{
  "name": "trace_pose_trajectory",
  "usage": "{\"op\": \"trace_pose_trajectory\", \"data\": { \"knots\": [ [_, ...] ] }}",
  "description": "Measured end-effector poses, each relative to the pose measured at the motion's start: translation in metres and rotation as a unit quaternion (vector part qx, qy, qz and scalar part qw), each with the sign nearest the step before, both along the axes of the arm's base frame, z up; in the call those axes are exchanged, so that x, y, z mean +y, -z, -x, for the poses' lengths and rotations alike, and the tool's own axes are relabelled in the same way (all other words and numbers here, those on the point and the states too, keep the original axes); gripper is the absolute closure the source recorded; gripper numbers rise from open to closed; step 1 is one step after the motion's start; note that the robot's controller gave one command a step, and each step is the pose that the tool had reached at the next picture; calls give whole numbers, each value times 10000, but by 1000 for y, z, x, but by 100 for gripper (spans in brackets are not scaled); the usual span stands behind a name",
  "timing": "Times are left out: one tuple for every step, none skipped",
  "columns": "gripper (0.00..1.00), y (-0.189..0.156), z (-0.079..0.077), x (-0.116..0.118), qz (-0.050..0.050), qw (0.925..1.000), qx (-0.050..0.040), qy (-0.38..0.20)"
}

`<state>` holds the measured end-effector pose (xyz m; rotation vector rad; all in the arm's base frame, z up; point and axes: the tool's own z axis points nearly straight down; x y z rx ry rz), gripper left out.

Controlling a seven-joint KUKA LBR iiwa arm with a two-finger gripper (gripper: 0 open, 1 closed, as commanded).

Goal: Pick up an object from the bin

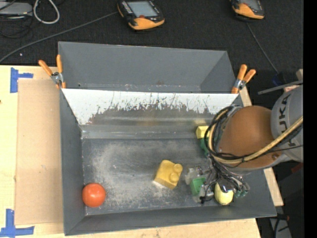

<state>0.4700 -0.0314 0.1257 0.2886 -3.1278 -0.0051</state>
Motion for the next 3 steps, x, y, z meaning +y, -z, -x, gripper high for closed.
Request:
{"op": "trace_pose_trajectory", "data": {
  "knots": [
    [100,-17,1,0,-3,10000,22,-4],
    [100,-25,1,1,-2,10000,20,-15],
    [100,-130,0,1,-4,10000,12,-3]
  ]
}}
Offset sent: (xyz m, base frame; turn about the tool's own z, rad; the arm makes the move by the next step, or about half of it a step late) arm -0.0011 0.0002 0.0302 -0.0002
